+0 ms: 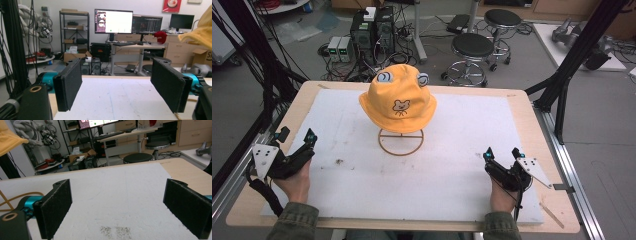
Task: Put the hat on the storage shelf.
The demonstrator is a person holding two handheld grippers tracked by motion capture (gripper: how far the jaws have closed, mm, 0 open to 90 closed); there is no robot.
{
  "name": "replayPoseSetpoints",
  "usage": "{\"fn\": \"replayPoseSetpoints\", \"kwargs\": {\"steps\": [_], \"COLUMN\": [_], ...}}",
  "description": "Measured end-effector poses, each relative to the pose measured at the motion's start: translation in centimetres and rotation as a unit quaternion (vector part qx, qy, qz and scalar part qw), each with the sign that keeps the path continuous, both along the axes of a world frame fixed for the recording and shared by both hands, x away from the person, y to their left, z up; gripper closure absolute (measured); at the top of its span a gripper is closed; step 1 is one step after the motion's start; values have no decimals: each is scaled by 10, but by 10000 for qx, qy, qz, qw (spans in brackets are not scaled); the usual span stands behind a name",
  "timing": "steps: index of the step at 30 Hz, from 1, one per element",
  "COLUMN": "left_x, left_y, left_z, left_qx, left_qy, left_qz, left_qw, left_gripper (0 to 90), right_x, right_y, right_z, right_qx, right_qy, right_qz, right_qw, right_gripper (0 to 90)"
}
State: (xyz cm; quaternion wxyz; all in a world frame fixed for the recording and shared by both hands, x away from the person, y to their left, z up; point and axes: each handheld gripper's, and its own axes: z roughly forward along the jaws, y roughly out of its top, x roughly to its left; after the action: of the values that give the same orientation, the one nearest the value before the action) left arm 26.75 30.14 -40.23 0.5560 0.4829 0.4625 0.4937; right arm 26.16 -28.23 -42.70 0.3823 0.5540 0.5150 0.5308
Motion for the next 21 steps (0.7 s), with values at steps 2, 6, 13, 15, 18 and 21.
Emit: {"fn": "replayPoseSetpoints", "kwargs": {"steps": [2,6,13,15,18,21], "left_x": [1,4,5,5,5,4], "left_y": [1,1,-2,-2,-1,1], "left_z": [-3,-7,-12,-13,-16,-17], "left_qx": [-6,-10,12,11,2,18], "left_qy": [29,61,189,223,268,301], "left_qz": [14,34,-3,12,24,30], "left_qw": [10000,10000,9998,9997,9996,9995], "left_gripper": [254,254,262,262,262,262], "right_x": [0,-1,-1,-1,0,2], "right_y": [0,1,0,0,0,0], "right_z": [0,-1,-1,-1,-2,-3], "right_qx": [-37,-72,-90,-90,-14,29], "right_qy": [10,11,47,47,57,67], "right_qz": [12,7,24,27,43,73], "right_qw": [10000,10000,9999,9999,10000,9999], "right_gripper": [72,72,72,71,72,72]}}
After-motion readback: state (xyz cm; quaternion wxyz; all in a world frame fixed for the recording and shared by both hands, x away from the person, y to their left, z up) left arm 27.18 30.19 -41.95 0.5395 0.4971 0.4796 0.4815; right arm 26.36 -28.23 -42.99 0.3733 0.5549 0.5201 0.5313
